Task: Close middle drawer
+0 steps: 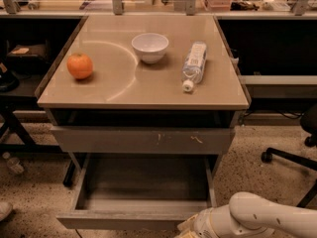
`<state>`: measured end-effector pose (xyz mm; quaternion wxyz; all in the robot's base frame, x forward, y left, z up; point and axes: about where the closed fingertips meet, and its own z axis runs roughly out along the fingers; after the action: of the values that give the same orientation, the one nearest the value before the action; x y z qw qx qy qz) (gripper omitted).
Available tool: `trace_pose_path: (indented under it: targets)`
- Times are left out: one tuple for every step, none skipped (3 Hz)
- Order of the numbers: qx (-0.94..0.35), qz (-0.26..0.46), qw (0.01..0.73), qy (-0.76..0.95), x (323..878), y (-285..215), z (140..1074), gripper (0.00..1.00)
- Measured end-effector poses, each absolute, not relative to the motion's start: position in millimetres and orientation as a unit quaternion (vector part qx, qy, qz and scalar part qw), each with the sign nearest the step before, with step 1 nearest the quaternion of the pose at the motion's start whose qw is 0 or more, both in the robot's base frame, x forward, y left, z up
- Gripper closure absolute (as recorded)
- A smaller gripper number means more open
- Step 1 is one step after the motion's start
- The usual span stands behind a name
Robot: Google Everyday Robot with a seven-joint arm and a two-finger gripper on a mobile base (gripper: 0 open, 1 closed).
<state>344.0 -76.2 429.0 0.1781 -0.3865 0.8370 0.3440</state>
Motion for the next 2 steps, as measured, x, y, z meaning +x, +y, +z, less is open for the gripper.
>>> trace_pose_path:
  targets:
    - [-0.387, 0.344, 0.178, 0.837, 343.9, -76.1, 429.0, 0.0]
    - [-0.387, 0.344, 0.178, 0.837, 343.9, -76.1, 429.0, 0.0]
